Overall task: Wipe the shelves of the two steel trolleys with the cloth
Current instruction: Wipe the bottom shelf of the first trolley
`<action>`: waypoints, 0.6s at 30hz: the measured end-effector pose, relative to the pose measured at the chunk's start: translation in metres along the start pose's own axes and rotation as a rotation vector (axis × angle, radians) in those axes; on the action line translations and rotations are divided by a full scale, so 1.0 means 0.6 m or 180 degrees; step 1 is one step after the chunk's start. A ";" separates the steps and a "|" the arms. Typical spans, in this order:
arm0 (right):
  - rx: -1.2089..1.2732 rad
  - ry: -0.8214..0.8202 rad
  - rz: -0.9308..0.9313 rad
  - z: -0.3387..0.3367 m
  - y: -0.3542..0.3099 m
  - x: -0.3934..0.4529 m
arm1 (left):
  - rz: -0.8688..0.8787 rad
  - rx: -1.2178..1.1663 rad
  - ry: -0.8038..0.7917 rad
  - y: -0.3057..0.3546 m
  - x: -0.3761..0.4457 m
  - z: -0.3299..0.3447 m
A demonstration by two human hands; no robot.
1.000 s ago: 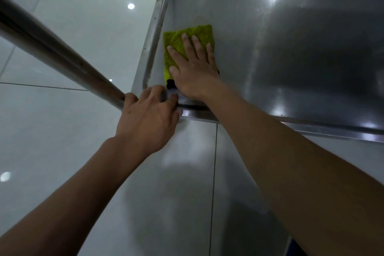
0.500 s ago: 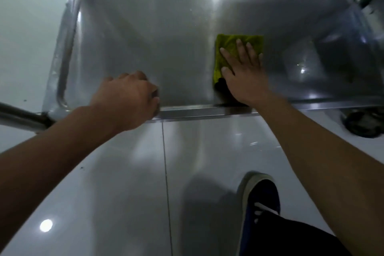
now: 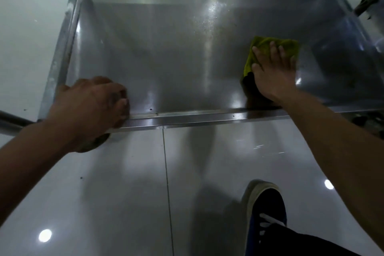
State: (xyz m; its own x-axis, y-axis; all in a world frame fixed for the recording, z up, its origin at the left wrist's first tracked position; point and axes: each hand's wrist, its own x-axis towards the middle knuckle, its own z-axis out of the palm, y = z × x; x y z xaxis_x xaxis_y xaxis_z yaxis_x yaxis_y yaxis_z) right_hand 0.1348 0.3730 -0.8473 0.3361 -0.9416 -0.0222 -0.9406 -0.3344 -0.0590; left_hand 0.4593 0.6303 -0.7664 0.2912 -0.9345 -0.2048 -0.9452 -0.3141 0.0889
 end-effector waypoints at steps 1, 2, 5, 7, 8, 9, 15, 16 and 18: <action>-0.0019 -0.0019 -0.0043 0.003 -0.019 0.006 | -0.0009 0.0009 -0.0011 -0.005 -0.005 0.001; -0.0013 -0.0057 -0.0068 0.006 -0.043 0.013 | 0.0018 0.0056 -0.0041 -0.006 -0.009 0.003; 0.0106 -0.0168 -0.0201 0.015 -0.147 0.027 | 0.0050 0.0200 -0.0146 -0.005 -0.011 0.018; 0.0142 -0.0254 -0.0489 0.020 -0.227 0.023 | 0.0031 0.0241 -0.0174 -0.008 -0.010 0.024; 0.0174 -0.0322 -0.0654 0.021 -0.267 0.019 | 0.0058 0.0248 -0.0192 -0.013 -0.011 0.027; 0.0221 -0.0410 -0.0809 0.020 -0.307 0.016 | 0.0067 0.0222 -0.0216 -0.020 -0.013 0.030; 0.0459 -0.0936 -0.1532 0.001 -0.477 -0.013 | -0.0085 0.0032 -0.0376 -0.038 -0.022 0.040; 0.0484 -0.0935 -0.1573 -0.001 -0.485 -0.017 | -0.0078 0.0052 -0.0365 -0.037 -0.021 0.038; 0.0527 -0.0938 -0.1615 -0.004 -0.482 -0.023 | -0.0042 0.0142 -0.0372 -0.035 -0.019 0.035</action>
State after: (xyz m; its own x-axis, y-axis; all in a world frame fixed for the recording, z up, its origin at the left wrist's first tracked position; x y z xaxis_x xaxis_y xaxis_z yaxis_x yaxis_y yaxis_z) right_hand 0.4022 0.4825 -0.8278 0.7617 -0.6077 -0.2247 -0.6477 -0.7053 -0.2883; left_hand 0.4729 0.6510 -0.7864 0.2869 -0.9035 -0.3183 -0.9478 -0.3160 0.0426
